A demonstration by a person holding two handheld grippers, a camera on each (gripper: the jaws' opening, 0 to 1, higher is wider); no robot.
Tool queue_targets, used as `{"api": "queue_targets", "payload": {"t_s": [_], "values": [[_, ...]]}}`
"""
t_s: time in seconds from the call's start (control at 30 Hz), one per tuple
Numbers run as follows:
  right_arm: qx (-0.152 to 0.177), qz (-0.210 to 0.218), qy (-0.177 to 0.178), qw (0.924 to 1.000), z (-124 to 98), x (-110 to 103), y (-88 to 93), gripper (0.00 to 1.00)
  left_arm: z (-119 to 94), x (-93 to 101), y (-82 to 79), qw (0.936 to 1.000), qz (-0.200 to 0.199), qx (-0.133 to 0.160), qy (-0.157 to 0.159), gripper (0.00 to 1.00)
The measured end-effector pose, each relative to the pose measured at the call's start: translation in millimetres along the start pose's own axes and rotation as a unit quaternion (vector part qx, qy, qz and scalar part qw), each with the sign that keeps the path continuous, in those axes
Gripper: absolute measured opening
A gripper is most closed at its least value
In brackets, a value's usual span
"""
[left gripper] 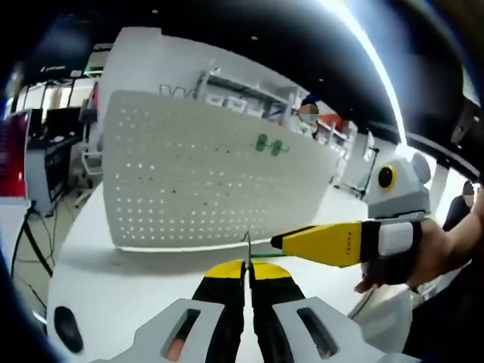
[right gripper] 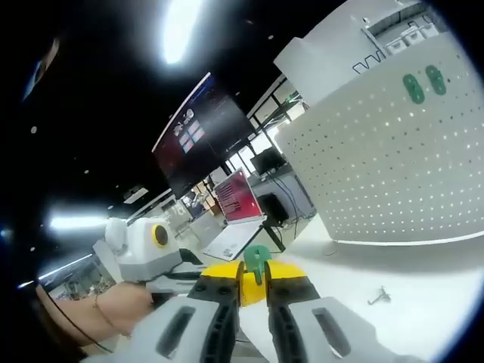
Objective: Insert the hook assembly into the mounting plate slot until the hook locks in place.
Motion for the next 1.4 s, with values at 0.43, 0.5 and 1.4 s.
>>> {"api": "queue_targets", "payload": {"t_s": [0.43,0.5,1.4], "values": [[0.014,0.018,0.008,0.9997,-7,-4,8.3,0.06,-3,10.2,-6.2,0.9947,0.102,0.003,0.006,0.01],[0.017,0.03,0.005,0.9994,-8,-5,10.3,0.06,-6,11.7,-5.4,0.9934,0.115,0.003,0.002,0.01],[0.003,-0.031,-0.004,0.9995,8,-42,22.3,0.0,-51,-1.0,0.6,0.9949,0.1,-0.007,-0.008,0.08]]}}
Point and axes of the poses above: the point that each gripper's makers call its tool centre point, and the gripper's own axes: z roughly forward along the fingers, x roughly to its right, y roughly out of its underside, the point moved 9 cm from there along -z, roughly backward along the fingers, and after that the axes turned 1 degree about -z, right-handed, at the moved point
